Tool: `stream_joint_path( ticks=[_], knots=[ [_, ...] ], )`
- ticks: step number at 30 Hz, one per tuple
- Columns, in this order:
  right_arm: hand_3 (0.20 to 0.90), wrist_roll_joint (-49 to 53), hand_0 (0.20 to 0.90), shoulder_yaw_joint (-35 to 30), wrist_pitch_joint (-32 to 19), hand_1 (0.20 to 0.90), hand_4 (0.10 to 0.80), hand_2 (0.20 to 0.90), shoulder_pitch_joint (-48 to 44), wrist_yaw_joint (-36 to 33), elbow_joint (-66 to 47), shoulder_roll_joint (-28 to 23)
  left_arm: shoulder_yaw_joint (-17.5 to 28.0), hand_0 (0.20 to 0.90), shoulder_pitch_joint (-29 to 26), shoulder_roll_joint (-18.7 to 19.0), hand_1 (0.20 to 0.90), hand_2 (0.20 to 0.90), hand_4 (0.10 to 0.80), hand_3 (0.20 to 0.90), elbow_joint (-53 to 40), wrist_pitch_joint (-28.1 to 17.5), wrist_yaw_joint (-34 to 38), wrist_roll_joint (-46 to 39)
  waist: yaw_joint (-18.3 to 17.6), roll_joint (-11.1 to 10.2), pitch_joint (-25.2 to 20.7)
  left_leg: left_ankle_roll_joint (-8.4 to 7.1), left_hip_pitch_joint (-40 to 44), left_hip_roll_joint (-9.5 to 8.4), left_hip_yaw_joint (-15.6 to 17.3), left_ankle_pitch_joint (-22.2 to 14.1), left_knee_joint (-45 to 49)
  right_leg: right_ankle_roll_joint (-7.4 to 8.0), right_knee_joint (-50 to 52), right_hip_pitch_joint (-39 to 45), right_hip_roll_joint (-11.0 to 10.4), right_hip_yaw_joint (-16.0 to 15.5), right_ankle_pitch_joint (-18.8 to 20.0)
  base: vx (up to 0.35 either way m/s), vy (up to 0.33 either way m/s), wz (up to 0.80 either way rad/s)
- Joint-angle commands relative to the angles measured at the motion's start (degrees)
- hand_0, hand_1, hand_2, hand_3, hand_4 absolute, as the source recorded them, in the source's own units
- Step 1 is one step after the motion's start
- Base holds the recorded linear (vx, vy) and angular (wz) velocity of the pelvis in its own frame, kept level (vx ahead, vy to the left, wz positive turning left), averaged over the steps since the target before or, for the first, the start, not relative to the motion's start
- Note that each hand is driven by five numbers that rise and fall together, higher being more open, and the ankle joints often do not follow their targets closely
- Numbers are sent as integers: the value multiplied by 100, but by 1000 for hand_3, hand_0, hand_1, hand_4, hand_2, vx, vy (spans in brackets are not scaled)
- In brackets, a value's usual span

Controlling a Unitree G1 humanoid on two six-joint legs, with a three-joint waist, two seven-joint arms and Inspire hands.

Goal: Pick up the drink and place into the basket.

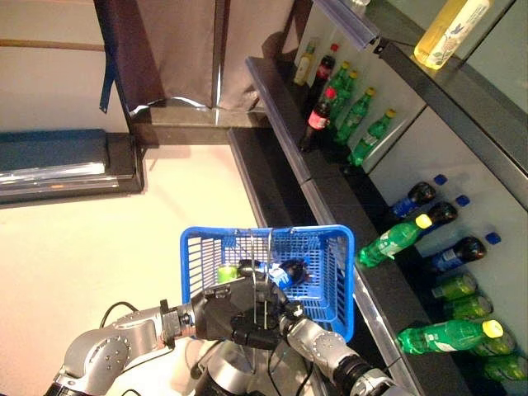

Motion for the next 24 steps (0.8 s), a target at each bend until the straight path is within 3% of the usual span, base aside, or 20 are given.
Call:
stream_joint_path(
  ticks=[1,14,24],
  knots=[
    [900,250,900,-13,-455,900,800,900,463,67,220,337,-760,300,887,-897,300,300,100,200,-1698,-171,-1803,-1615,75,411,-1487,124,616,545,279,330,-476,-19,262,-218,85,25,834,0,0,0],
    [900,-162,900,-63,-1023,900,800,900,1008,248,-614,207,-395,300,1127,-946,300,300,100,200,-1665,-84,-1750,-1744,-62,376,-1546,117,797,660,381,301,-603,25,283,-250,101,56,836,2,-1,0],
    [900,-1476,900,348,-1302,900,800,900,1809,201,-2651,-197,350,300,1557,-1007,300,300,100,200,-1525,-81,-1468,-1687,-301,293,-1446,117,870,732,522,302,-748,52,273,-370,144,163,853,-2,-12,-3]
  ],
)
